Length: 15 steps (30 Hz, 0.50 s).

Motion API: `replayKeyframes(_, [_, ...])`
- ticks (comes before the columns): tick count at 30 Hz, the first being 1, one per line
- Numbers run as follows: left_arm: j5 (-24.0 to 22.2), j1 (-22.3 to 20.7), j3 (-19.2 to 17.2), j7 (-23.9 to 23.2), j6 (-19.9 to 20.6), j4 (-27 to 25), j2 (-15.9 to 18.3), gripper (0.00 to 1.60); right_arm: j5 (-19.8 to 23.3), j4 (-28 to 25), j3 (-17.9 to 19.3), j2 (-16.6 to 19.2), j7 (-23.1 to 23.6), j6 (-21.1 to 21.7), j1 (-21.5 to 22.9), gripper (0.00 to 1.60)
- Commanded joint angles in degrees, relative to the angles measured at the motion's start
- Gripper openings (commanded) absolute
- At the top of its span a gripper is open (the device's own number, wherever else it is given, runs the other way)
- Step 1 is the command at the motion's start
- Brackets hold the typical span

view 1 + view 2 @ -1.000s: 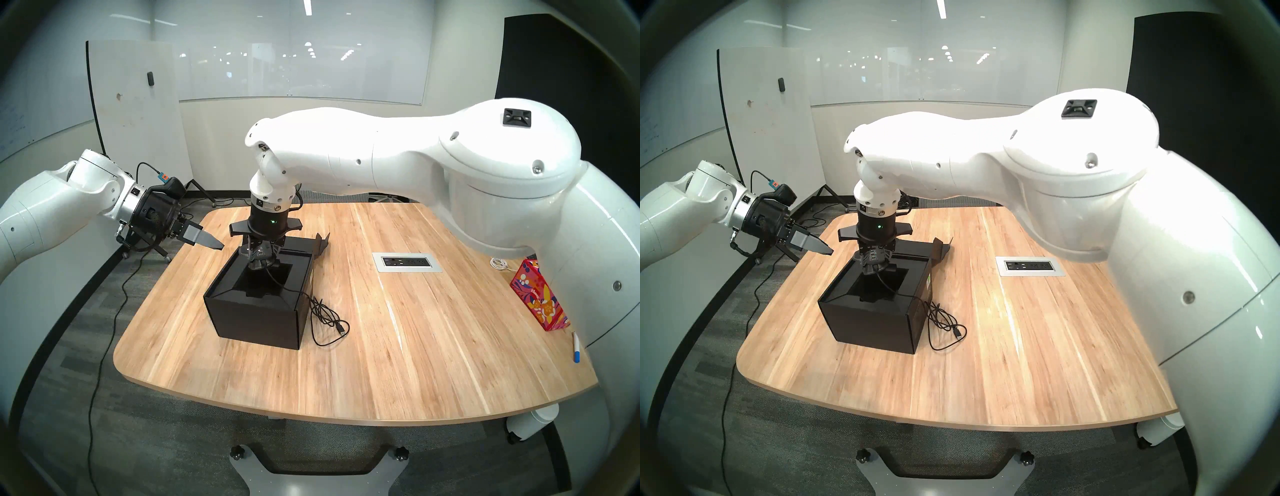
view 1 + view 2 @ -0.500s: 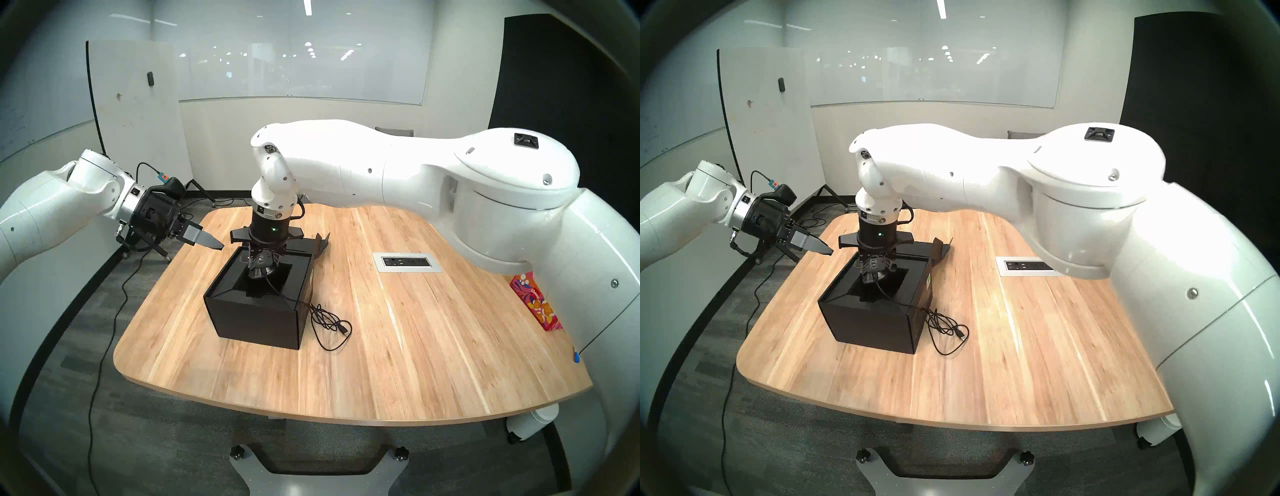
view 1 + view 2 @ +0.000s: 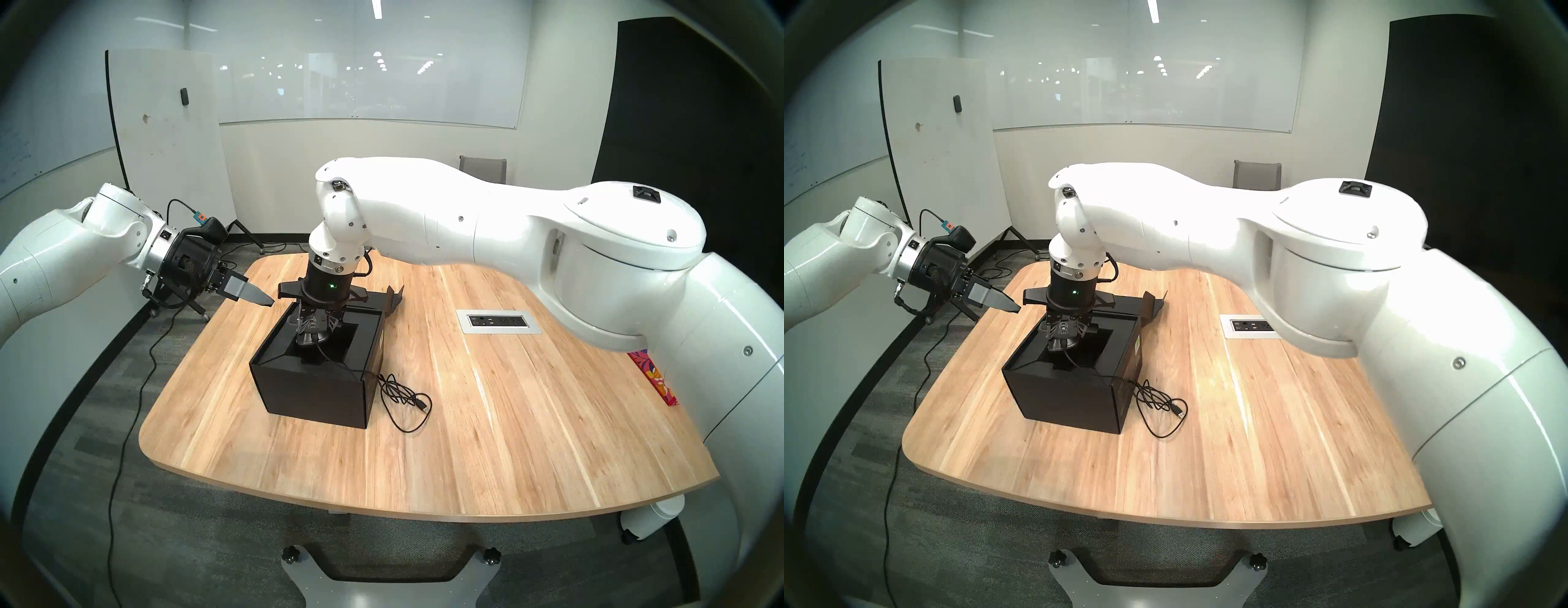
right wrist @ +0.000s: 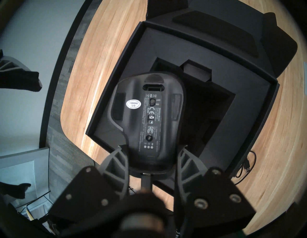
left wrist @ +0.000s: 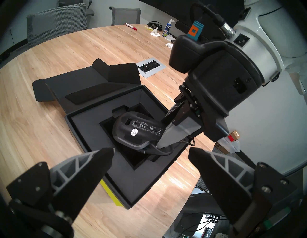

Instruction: Open the box and place the mouse inside

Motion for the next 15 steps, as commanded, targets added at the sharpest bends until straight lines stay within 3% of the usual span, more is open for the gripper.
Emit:
replayKeyframes(1, [-0.3,-1.2,-0.7,-1.6,-0.2,0.1,-0.1,1.6,0.0,0.1,1.7,0.6,-6.1,-0.5,0.4,0.0])
replayKeyframes(7, [-0.3,-1.2,-0.7,-1.6,-0.2,0.1,-0.1,1.6,0.0,-0.1,2.4,0.8,-6.8,-0.7,-0.1,0.0])
replayKeyframes(9, [-0.3,-1.2,-0.7,-1.6,-0.2,0.1,-0.1,1.6,0.0,0.0,2.3,0.8,-6.6,-0.6,-0.1,0.09])
replayKeyframes(12, [-0.3,-1.2,-0.7,-1.5,-0.2,0.1,-0.1,1.6,0.0,0.0,2.3,0.8,-6.6,-0.8,-0.2,0.47])
replayKeyframes(13, [-0.3,-1.2,-0.7,-1.5,-0.2,0.1,-0.1,1.6,0.0,0.1,2.7,0.8,-7.1,-0.8,-0.3,0.68])
replayKeyframes(15, [-0.3,-1.2,-0.7,-1.5,-0.2,0.1,-0.1,1.6,0.0,0.0,2.4,0.9,-6.6,-0.9,-0.2,0.8])
